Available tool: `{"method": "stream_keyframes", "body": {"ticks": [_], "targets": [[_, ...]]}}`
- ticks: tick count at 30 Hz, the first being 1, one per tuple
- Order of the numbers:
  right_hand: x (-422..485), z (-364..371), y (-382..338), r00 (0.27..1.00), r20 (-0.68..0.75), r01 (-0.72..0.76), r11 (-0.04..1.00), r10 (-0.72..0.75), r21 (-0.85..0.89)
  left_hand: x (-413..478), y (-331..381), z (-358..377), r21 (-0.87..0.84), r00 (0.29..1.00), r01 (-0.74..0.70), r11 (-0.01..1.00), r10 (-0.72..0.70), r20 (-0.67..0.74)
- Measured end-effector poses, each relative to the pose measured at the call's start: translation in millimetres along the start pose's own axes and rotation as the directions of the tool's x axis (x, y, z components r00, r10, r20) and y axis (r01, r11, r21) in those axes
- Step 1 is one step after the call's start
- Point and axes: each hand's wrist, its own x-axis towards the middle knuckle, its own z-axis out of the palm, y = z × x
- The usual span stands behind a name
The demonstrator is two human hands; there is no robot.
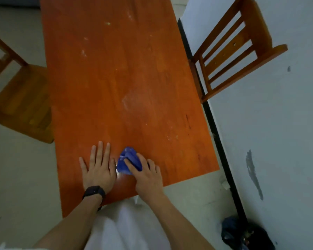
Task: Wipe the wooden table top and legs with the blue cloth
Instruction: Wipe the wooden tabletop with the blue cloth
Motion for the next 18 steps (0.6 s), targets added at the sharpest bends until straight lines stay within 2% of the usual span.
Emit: {"method": "stream_keyframes", "body": {"ticks": [1, 2, 4, 5, 7, 8, 9, 10, 12, 13, 15, 18], "targets": [[1.3, -0.7, 18.9, 1.000, -0.012, 0.015, 0.999, -0.016, -0.045, 1.5, 0.7, -0.2, -0.003, 1.000, 0.006, 1.000, -0.006, 0.014], [-0.2, -4.3, 44.0, 0.999, -0.034, -0.038, 0.997, 0.036, -0.071, 1.9, 1.2, -0.3, 0.000, 1.000, 0.011, 1.000, -0.011, 0.024], [-6.6, -19.9, 106.4, 0.946, -0.106, -0.308, 0.951, 0.305, -0.015, 2.6, 2.8, 0.3, 0.024, 0.999, 0.024, 0.999, -0.025, 0.030], [-13.2, -30.2, 141.3, 0.867, -0.135, -0.481, 0.877, 0.479, 0.022, 3.2, 3.5, -0.4, 0.029, 0.999, 0.029, 0.999, -0.031, 0.037], [-34.8, -52.7, 199.4, 0.648, -0.072, -0.752, 0.652, 0.758, 0.093, 3.6, 3.9, -0.5, 0.044, 0.999, 0.037, 0.998, -0.038, 0.038], [-45.5, -61.0, 217.6, 0.565, -0.010, -0.816, 0.560, 0.825, 0.142, 4.3, 4.6, -0.5, 0.051, 0.998, 0.043, 0.998, -0.045, 0.037], [-52.6, -66.5, 226.1, 0.513, 0.013, -0.844, 0.502, 0.858, 0.188, 4.9, 5.8, -1.2, 0.051, 0.997, 0.053, 0.997, -0.055, 0.046], [-55.2, -69.1, 224.1, 0.506, -0.042, -0.836, 0.502, 0.861, 0.220, 4.8, 7.6, -2.2, 0.048, 0.996, 0.062, 0.997, -0.064, 0.056], [-46.8, -64.4, 196.2, 0.587, -0.233, -0.729, 0.631, 0.776, 0.267, 3.4, 10.9, -2.9, 0.048, 0.996, 0.071, 0.996, -0.073, 0.060], [-39.6, -57.3, 175.7, 0.636, -0.259, -0.669, 0.687, 0.727, 0.284, 3.2, 11.5, -3.1, 0.045, 0.995, 0.074, 0.996, -0.076, 0.060], [-22.9, -39.2, 129.7, 0.774, -0.238, -0.521, 0.804, 0.586, 0.285, 2.8, 10.4, -1.7, 0.031, 0.996, 0.076, 0.997, -0.078, 0.052], [-7.4, -9.7, 62.5, 0.960, -0.198, -0.173, 0.976, 0.197, 0.134, 3.7, 8.5, -0.3, 0.015, 0.998, 0.056, 0.998, -0.057, 0.026]]}}
